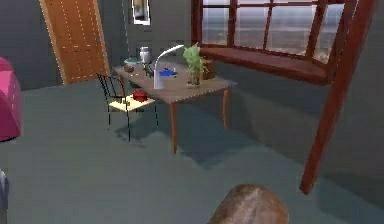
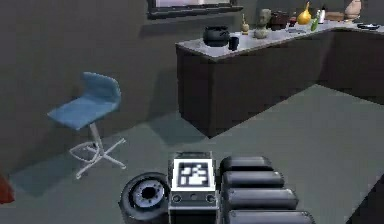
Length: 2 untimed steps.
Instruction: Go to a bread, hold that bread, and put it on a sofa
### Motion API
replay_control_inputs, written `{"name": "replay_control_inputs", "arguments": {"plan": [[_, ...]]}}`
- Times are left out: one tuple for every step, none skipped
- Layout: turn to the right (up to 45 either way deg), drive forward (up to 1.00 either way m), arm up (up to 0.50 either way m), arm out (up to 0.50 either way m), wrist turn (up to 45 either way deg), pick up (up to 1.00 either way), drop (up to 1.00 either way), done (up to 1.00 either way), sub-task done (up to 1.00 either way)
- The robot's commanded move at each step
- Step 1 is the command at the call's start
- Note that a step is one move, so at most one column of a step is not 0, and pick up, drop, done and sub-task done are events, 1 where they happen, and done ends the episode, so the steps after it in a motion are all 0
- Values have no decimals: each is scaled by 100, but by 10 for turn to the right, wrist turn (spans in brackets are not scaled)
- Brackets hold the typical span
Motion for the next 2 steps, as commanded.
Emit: {"name": "replay_control_inputs", "arguments": {"plan": [[0,30,0,0,0,0,0,0,0],[-330,0,0,0,0,0,0,0,0]]}}
